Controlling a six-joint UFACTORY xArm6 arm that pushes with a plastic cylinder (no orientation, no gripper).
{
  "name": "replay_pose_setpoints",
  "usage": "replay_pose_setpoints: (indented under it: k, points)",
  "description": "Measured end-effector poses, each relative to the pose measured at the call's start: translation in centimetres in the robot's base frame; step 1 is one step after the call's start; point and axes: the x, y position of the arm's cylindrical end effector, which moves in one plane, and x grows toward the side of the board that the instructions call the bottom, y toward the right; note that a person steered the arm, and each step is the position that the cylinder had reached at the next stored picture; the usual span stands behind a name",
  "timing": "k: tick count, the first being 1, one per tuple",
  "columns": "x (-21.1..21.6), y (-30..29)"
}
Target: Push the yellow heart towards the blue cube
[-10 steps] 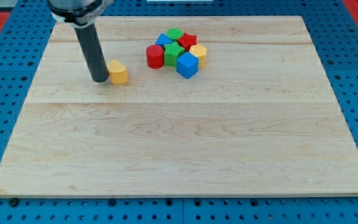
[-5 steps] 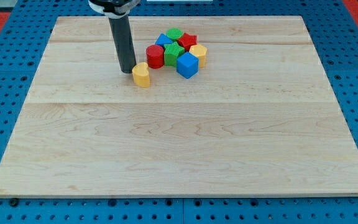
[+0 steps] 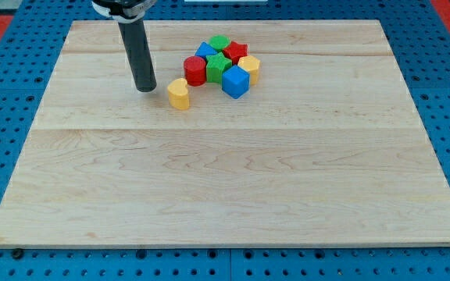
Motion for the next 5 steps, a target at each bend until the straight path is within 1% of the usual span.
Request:
replay_pose_setpoints:
  k: [2,4,5]
  points:
    - [0.1,1.0]
    - [0.1,5.0]
    - [0.1,5.6]
